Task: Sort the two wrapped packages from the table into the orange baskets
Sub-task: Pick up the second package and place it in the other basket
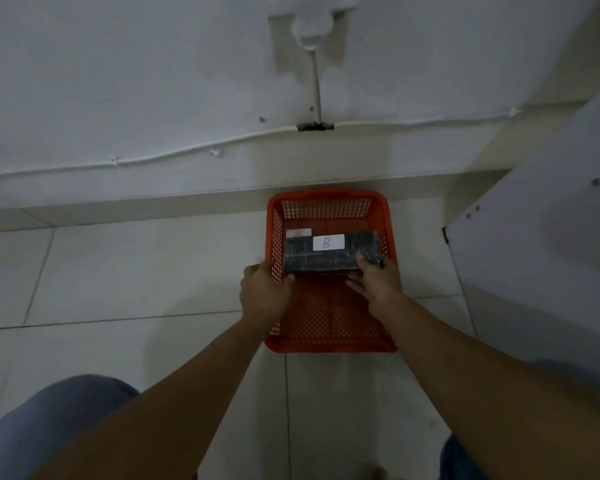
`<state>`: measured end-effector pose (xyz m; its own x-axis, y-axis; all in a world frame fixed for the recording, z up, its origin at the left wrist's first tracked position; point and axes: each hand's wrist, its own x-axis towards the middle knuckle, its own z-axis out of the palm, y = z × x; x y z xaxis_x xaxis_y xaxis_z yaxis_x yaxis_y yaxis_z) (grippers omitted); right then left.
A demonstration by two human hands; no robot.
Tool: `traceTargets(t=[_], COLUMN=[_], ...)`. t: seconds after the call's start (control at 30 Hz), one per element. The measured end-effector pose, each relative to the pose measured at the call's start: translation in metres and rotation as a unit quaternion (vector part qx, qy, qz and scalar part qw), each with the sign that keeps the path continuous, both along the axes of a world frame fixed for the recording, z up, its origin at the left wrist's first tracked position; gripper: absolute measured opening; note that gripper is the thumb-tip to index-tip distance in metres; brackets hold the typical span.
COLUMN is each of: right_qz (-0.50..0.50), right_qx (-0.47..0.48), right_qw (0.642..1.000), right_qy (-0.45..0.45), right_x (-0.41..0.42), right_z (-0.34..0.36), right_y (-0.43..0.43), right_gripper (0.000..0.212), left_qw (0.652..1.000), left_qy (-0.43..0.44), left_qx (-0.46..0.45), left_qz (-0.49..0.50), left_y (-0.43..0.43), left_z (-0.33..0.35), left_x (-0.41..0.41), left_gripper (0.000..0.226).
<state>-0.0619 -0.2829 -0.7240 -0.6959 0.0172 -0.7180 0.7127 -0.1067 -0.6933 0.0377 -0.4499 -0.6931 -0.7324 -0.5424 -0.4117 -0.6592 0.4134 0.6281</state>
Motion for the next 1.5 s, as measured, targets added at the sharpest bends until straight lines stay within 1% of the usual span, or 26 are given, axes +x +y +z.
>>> traceTargets(t=[0.07,0.2,0.33,0.4,0.47,0.57,0.67,0.73,0.8,0.93,1.07,1.13,1.2,1.27,1.3,1.33,1.4,1.5], right_qz=[-0.001,0.0,0.001,-0.001,0.004,0.031,0.064,0.094,0.127,0.169,0.194,0.224,0.276,0.344,0.38,0.408,0.436,0.441], right_qx=[0.008,0.026,0.03,0.034,0.044,0.077,0.138,0.176,0.203,0.235,0.246,0.303,0.381,0.425,0.434,0.439,0.443,0.445], right_qw=[1.0,1.0,1.0,0.999,0.999,0.997,0.988,0.979,0.97,0.956,0.946,0.92,0.867,0.806,0.783,0.768,0.755,0.752], right_qy=[-0.001,-0.002,-0.008,-0.01,-0.007,0.004,0.022,0.028,0.032,0.047,0.08,0.104,0.164,0.226,0.232,0.226,0.209,0.204], right_x=[0.005,0.011,0.01,0.009,0.008,0.007,0.007,0.009,0.012,0.013,0.014,0.02,0.03,0.04,0.042,0.044,0.043,0.043], right_z=[-0.014,-0.031,-0.04,-0.043,-0.046,-0.053,-0.059,-0.06,-0.06,-0.061,-0.052,-0.046,-0.04,-0.038,-0.039,-0.04,-0.041,-0.041], right_y=[-0.004,-0.007,-0.003,0.0,0.002,0.001,-0.003,-0.004,-0.004,-0.002,-0.002,-0.003,-0.005,-0.006,-0.007,-0.007,-0.005,-0.003], right_gripper=[0.038,0.034,0.043,0.046,0.048,0.052,0.06,0.065,0.065,0.067,0.066,0.068,0.067,0.068,0.069,0.068,0.065,0.067], left_qw=[0.999,0.997,0.987,0.981,0.976,0.972,0.969,0.965,0.96,0.952,0.957,0.959,0.959,0.955,0.953,0.95,0.948,0.947], left_qy=[0.001,0.011,0.036,0.058,0.071,0.04,-0.001,-0.029,-0.055,-0.084,-0.09,-0.09,-0.098,-0.115,-0.126,-0.137,-0.146,-0.145], left_qx=[-0.036,-0.071,-0.139,-0.152,-0.152,-0.131,-0.115,-0.117,-0.122,-0.136,-0.13,-0.124,-0.123,-0.122,-0.125,-0.127,-0.128,-0.125], left_qz=[-0.014,-0.038,-0.076,-0.102,-0.14,-0.191,-0.217,-0.234,-0.245,-0.262,-0.244,-0.237,-0.238,-0.243,-0.247,-0.25,-0.252,-0.257], left_y=[0.005,0.009,0.015,0.02,0.025,0.03,0.036,0.041,0.045,0.048,0.048,0.048,0.046,0.046,0.047,0.047,0.048,0.048], left_z=[-0.007,-0.014,-0.018,-0.02,-0.023,-0.031,-0.04,-0.046,-0.049,-0.055,-0.057,-0.058,-0.06,-0.063,-0.064,-0.066,-0.067,-0.068], left_x=[0.002,0.003,0.005,0.004,0.003,0.0,-0.001,0.0,0.001,0.001,-0.004,-0.007,-0.009,-0.009,-0.009,-0.008,-0.008,-0.008], left_gripper=[0.049,0.049,0.046,0.044,0.048,0.058,0.065,0.07,0.074,0.078,0.081,0.081,0.082,0.084,0.084,0.084,0.084,0.084])
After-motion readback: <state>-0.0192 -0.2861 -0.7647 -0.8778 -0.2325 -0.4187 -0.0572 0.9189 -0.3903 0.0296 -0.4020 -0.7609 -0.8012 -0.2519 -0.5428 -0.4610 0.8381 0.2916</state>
